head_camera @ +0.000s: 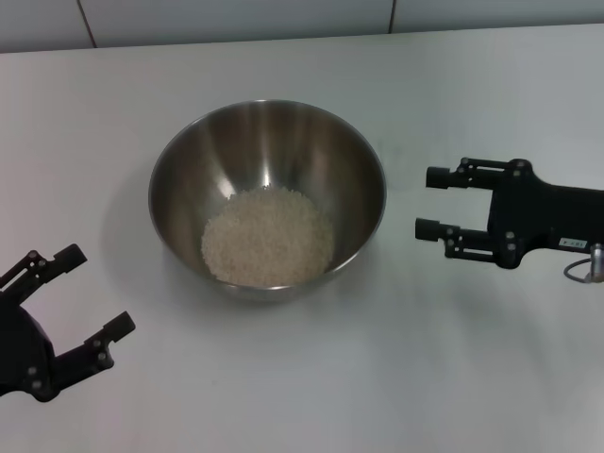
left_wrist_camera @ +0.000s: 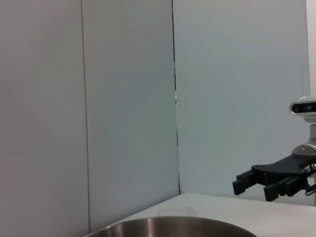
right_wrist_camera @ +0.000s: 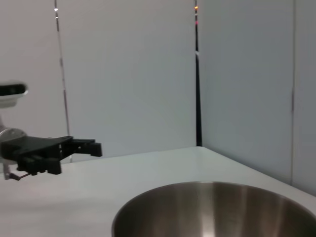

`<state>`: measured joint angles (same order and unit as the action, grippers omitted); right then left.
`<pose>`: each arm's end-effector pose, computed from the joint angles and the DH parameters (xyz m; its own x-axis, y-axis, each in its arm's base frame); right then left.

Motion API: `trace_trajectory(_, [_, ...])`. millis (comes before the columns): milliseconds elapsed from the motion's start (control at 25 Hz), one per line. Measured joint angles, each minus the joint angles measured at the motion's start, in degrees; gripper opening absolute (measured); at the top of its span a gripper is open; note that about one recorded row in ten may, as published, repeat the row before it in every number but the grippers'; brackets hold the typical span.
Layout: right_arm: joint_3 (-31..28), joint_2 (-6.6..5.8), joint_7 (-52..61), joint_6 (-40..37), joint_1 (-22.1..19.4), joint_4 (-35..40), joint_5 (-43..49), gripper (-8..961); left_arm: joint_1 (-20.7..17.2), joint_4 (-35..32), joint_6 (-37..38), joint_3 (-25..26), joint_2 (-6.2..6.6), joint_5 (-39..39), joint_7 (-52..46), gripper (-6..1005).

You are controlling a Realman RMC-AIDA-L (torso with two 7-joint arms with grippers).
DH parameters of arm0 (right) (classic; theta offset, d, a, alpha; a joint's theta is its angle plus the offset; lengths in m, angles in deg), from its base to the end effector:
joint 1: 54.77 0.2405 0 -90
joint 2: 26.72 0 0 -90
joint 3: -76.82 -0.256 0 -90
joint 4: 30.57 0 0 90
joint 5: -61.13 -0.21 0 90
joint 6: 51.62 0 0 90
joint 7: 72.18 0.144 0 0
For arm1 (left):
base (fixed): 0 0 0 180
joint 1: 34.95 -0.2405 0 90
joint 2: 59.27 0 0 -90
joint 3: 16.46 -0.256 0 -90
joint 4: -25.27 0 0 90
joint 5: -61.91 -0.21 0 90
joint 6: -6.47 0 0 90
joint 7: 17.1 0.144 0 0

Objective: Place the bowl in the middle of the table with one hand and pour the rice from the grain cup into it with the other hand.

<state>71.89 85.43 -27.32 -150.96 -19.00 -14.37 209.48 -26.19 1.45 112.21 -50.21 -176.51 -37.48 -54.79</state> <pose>0.2882 0.3060 0.0105 0.8129 -0.0506 -0.5802 -0.2383 -0.9379 -0.2521 -0.3328 0.1935 0.0158 0.7159 -0.0493 0.6965 0.3652 -0.8237 -0.4337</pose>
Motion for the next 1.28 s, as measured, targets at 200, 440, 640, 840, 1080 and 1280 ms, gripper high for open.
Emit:
trace_trajectory(200, [0.3, 0.06, -0.3, -0.1, 0.1, 0.4, 0.0, 651, 0.5, -0.1, 0.0, 0.0, 0.03, -0.2, -0.9, 871])
trace_trajectory(440, [0.4, 0.14, -0.7, -0.2, 0.0, 0.8, 0.0, 651, 0.6, -0.7, 0.0, 0.0, 0.08, -0.2, -2.0, 871])
trace_trajectory(640, [0.6, 0.16, -0.7, -0.2, 0.1, 1.0, 0.1, 651, 0.7, -0.7, 0.2, 0.0, 0.08, -0.3, -2.2, 871])
trace_trajectory(840, [1.0, 0.17, -0.7, -0.2, 0.2, 1.2, 0.0, 650, 0.7, -0.7, 0.3, 0.0, 0.08, -0.3, -2.2, 871])
trace_trajectory(1080, [1.0, 0.31, -0.7, -0.1, 0.1, 2.5, 0.0, 650, 0.8, -0.7, 0.3, 0.0, 0.08, -0.3, -2.4, 871])
trace_trajectory(1280, [1.1, 1.14, -0.7, 0.3, 0.2, 4.0, 0.1, 651, 1.1, -0.7, 0.0, -0.2, 0.08, -0.3, -2.9, 871])
